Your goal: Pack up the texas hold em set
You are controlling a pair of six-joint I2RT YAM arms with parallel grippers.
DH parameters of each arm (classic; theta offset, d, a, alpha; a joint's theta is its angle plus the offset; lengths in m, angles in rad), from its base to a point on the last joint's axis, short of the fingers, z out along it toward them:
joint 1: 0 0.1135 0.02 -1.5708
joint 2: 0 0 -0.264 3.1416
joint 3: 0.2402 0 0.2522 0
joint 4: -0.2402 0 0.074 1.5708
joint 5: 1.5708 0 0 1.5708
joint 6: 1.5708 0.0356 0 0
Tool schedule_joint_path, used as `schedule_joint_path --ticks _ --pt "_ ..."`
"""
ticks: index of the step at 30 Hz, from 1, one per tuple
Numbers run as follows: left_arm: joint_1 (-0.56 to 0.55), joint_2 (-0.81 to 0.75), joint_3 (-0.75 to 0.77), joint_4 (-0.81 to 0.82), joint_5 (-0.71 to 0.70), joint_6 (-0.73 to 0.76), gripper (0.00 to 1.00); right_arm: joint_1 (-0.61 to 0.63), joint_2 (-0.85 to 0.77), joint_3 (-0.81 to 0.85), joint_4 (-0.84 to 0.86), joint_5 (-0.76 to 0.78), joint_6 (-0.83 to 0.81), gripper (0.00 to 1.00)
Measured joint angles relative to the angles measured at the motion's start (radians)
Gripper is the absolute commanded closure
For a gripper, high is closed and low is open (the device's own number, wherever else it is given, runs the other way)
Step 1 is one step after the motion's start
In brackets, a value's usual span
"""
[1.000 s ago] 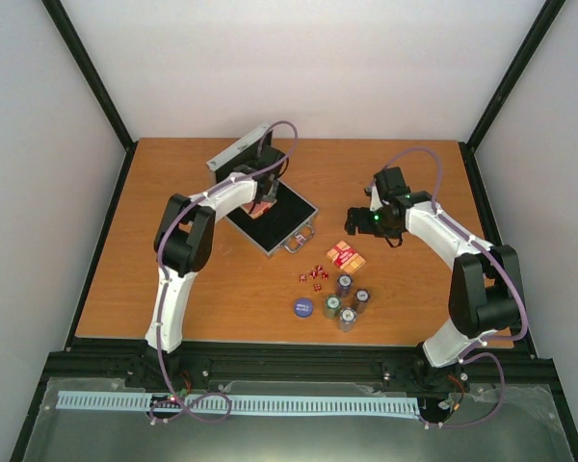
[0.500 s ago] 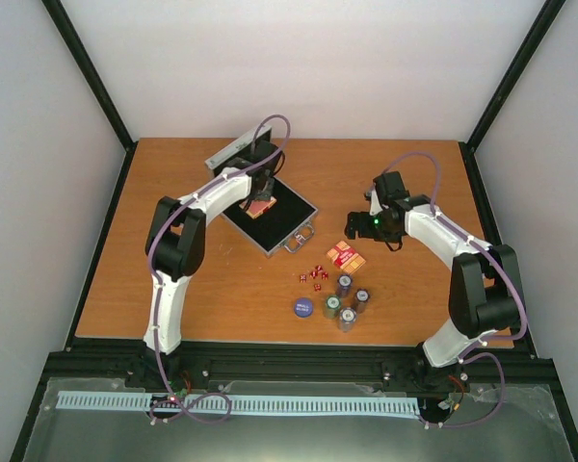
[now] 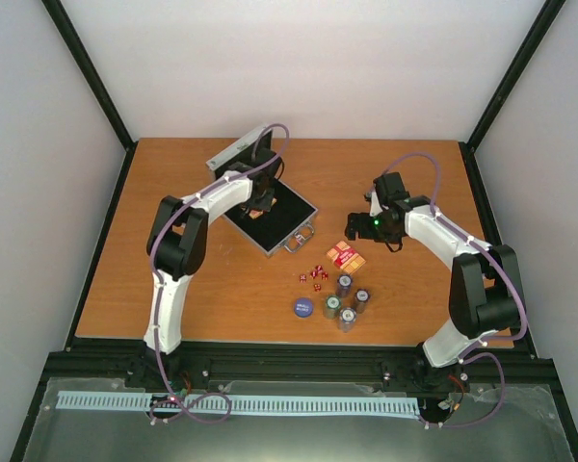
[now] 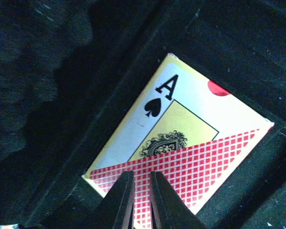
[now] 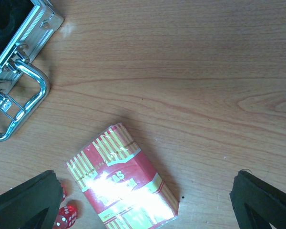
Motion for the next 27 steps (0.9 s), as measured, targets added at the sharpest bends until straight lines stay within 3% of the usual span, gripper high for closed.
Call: schedule_joint_path --ticks 11,15,20,27 --pt "0.0 0.042 0.0 0.008 0.014 0.0 0.86 0.0 -0.001 0.0 0.0 0.002 0.0 0.03" --pt "0.0 0.031 -0.002 0.007 0.014 0.006 0.73 0.0 -0.005 0.0 0.0 0.001 0.0 0.03" --pt "0.004 -0.029 -0.035 0.008 0.06 0.042 0.42 0.0 -0.013 0.0 0.001 -0.001 0.001 0.03" --pt "0.004 -0.199 -0.063 0.021 0.161 0.111 0.26 0.0 -0.022 -0.006 0.005 -0.005 0.001 0.03"
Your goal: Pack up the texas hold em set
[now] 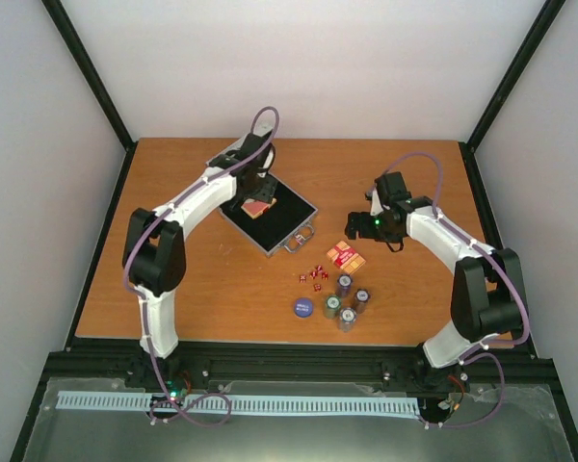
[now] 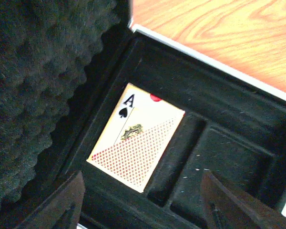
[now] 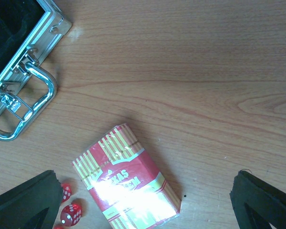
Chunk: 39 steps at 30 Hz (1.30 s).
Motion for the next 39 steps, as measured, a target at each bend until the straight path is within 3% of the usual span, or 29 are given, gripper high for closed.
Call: schedule_joint_path --ticks 9,13,19,28,39 --pt "0.0 -0.044 -0.027 0.005 0.228 0.08 0.16 0.0 -0.006 0.0 -0.009 0.007 -0.001 0.03" --pt "0.0 -0.085 -0.113 -0.001 0.32 0.118 0.01 0.0 -0.006 0.0 -0.028 0.013 -0.002 0.03" --pt "-0.006 -0.202 -0.222 -0.019 0.373 0.153 0.0 0.005 -0.011 -0.008 -0.046 0.016 -0.016 0.01" --pt "-0.033 -0.262 -0.235 -0.027 0.368 0.154 0.0 0.092 0.023 -0.002 -0.118 0.042 -0.101 0.0" --pt "-0.034 -0.311 -0.235 -0.068 0.338 0.142 0.0 0.099 0.134 0.036 -0.149 0.086 -0.222 0.0"
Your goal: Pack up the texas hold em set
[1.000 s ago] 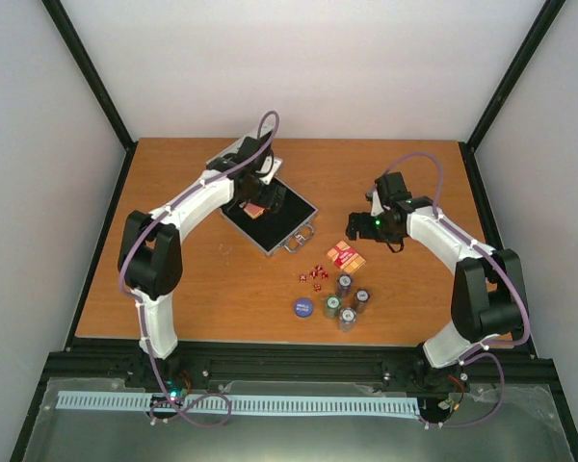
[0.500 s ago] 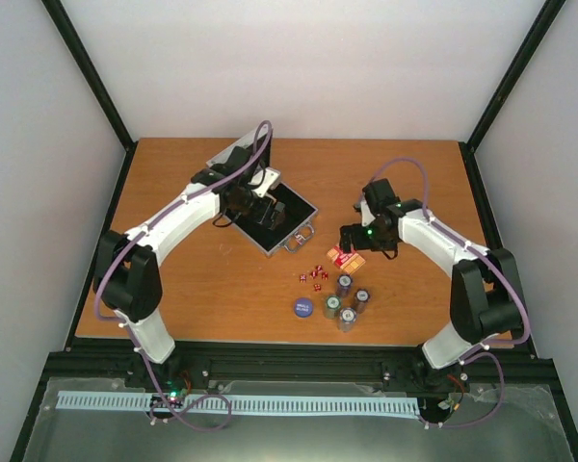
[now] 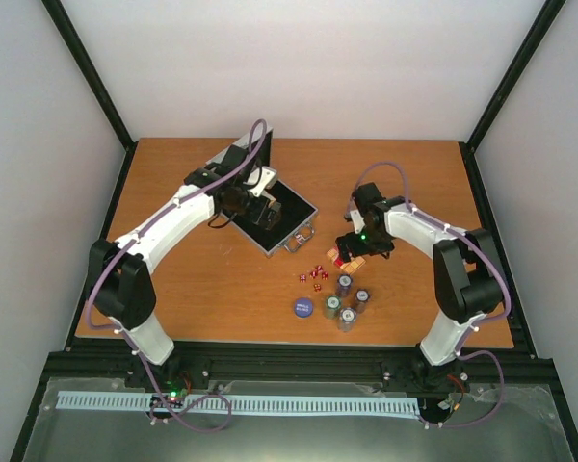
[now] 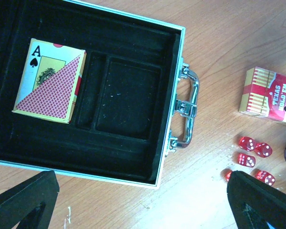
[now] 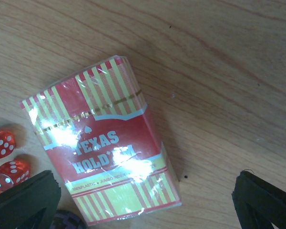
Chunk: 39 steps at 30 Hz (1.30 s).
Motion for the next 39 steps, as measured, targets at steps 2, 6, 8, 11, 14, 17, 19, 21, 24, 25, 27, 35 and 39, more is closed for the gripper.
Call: schedule_joint_path --ticks 2,6,8,11,14,17,19,21,24,25,27,35,39 --pt "0.0 -0.008 0.0 -0.006 -0.009 0.0 0.0 0.006 0.014 0.005 0.0 0.001 -0.01 0.0" --pt "0.0 -0.008 0.0 -0.018 -0.023 0.0 0.0 0.044 0.04 0.015 -0.003 0.007 -0.031 0.0" --pt "0.0 -0.008 0.0 -0.018 -0.028 -0.001 0.0 0.066 0.063 0.03 -0.005 0.01 -0.039 0.0" --pt "0.0 -0.008 -0.001 -0.019 -0.034 -0.001 0.0 0.08 0.095 0.05 -0.006 0.031 -0.046 0.0" --pt "0.0 -0.008 -0.002 -0.019 -0.038 -0.001 0.0 0.082 0.134 0.078 -0.009 0.076 -0.049 0.0" --pt "0.0 -0.008 -0.002 -0.018 -0.042 -0.001 0.0 0.082 0.165 0.1 -0.009 0.113 -0.049 0.0" --pt "0.0 -0.008 -0.002 -0.018 -0.046 -0.001 0.0 0.082 0.18 0.11 -0.01 0.124 -0.05 0.0" --pt "0.0 -0.008 -0.002 -0.018 -0.049 -0.001 0.0 0.082 0.182 0.114 -0.009 0.129 -0.051 0.03" --pt "0.0 -0.004 -0.002 -0.018 -0.054 -0.001 0.0 0.082 0.184 0.114 -0.006 0.126 -0.051 0.23" --pt "0.0 -0.003 -0.002 -0.018 -0.055 -0.001 0.0 0.082 0.184 0.114 -0.005 0.125 -0.058 0.33" --pt "0.0 0.0 -0.002 -0.018 -0.058 -0.001 0.0 0.082 0.187 0.116 -0.005 0.125 -0.049 0.55" --pt "0.0 0.0 -0.002 -0.025 -0.079 0.0 0.0 0.082 0.224 0.186 -0.048 0.173 -0.015 0.77" --pt "0.0 0.0 -0.001 -0.032 -0.084 0.0 0.0 0.082 0.255 0.299 -0.103 0.195 0.028 0.81"
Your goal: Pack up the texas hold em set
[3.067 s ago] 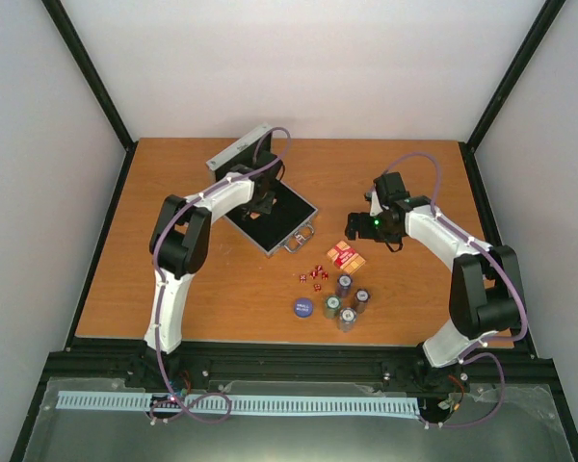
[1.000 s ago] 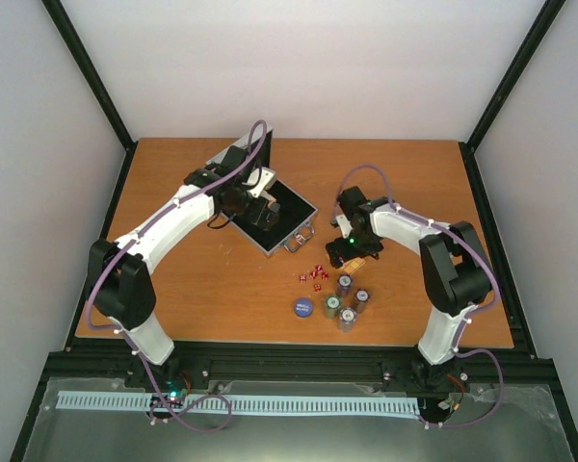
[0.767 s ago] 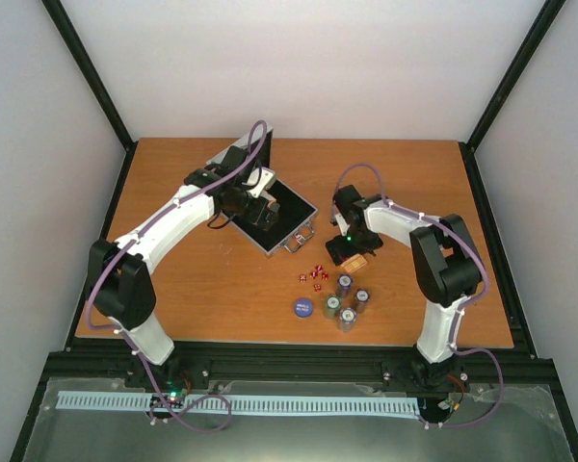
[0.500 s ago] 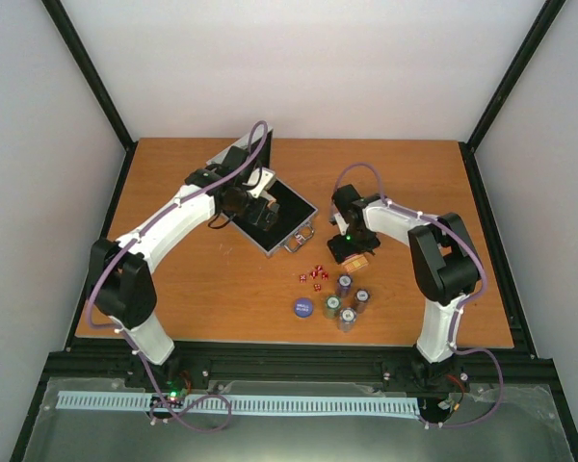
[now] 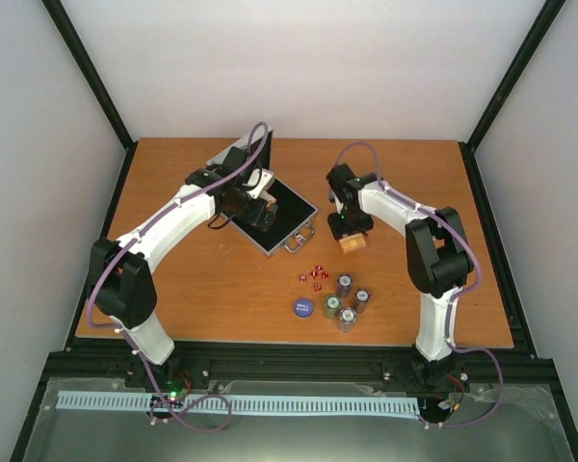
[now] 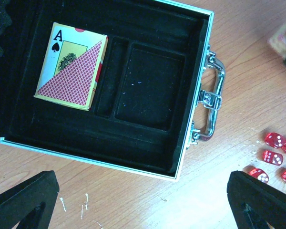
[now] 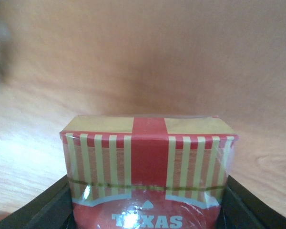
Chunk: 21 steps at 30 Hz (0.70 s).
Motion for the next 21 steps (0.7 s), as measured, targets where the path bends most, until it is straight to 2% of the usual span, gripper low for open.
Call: schedule_joint_path --ticks 9,15,21 --pt "0.0 -0.016 0.017 -0.02 -0.039 -0.025 0.0 0.0 0.009 0.341 -0.053 -0.095 0.192 0.81" --pt "0.0 -0.091 0.019 -0.014 -0.087 -0.061 0.0 0.006 0.046 0.362 0.035 -0.252 0.439 0.83" --pt "0.0 -0.142 0.019 0.001 -0.114 -0.078 0.0 0.08 0.095 0.35 0.162 -0.284 0.708 0.83"
